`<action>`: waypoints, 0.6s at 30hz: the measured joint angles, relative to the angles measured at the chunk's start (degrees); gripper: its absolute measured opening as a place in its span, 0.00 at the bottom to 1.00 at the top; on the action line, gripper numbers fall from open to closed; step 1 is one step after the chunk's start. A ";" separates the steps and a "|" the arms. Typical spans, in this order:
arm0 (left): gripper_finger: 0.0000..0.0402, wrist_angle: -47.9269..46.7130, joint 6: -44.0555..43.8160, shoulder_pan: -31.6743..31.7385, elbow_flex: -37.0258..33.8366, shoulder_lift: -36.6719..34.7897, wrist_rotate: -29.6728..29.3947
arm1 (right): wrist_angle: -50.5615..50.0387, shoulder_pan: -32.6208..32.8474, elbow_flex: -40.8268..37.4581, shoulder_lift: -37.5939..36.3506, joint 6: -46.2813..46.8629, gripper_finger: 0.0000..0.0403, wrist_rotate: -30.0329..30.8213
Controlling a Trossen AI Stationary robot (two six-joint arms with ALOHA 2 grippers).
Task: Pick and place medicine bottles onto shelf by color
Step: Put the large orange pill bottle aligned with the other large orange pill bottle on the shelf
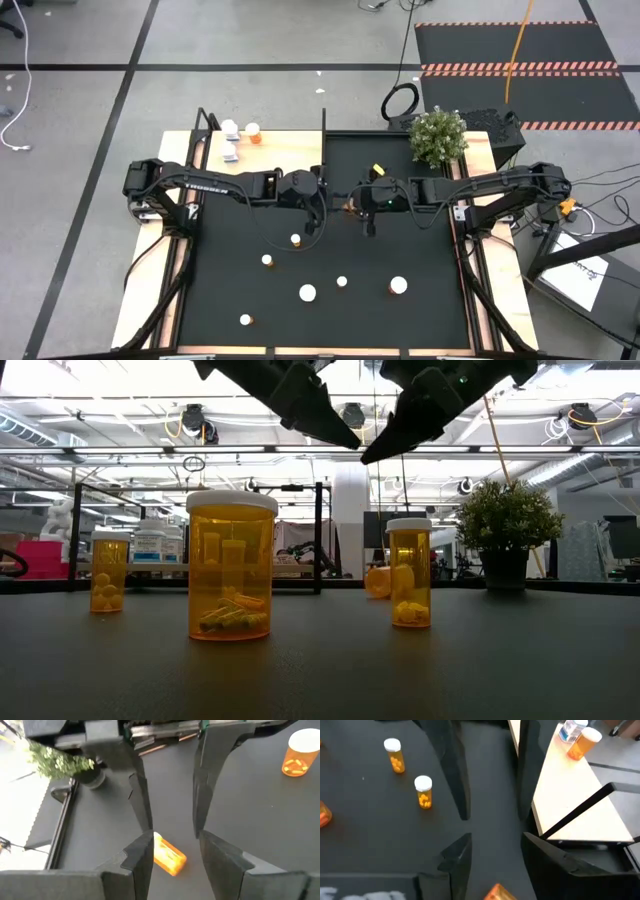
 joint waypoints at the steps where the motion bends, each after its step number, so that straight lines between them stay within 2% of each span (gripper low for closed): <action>1: 0.39 -0.54 -0.63 0.00 0.00 0.00 0.00 | -0.96 0.00 0.01 0.00 0.27 0.40 0.02; 5: 0.40 -2.93 -2.81 0.52 0.00 0.00 0.02 | -6.30 -0.38 0.01 0.00 4.46 0.40 0.30; 9: 0.40 -4.32 -3.82 1.15 -0.02 0.00 -0.02 | -11.40 -1.22 -0.30 0.00 6.36 0.45 2.68; 16: 0.40 -7.03 -4.96 1.47 -0.03 -0.09 -0.02 | -7.49 -7.21 -5.38 0.04 2.82 0.60 2.80; 18: 0.41 -6.96 -5.12 1.53 -0.04 -0.11 -0.02 | -4.45 -9.90 -6.97 0.04 3.50 0.66 0.01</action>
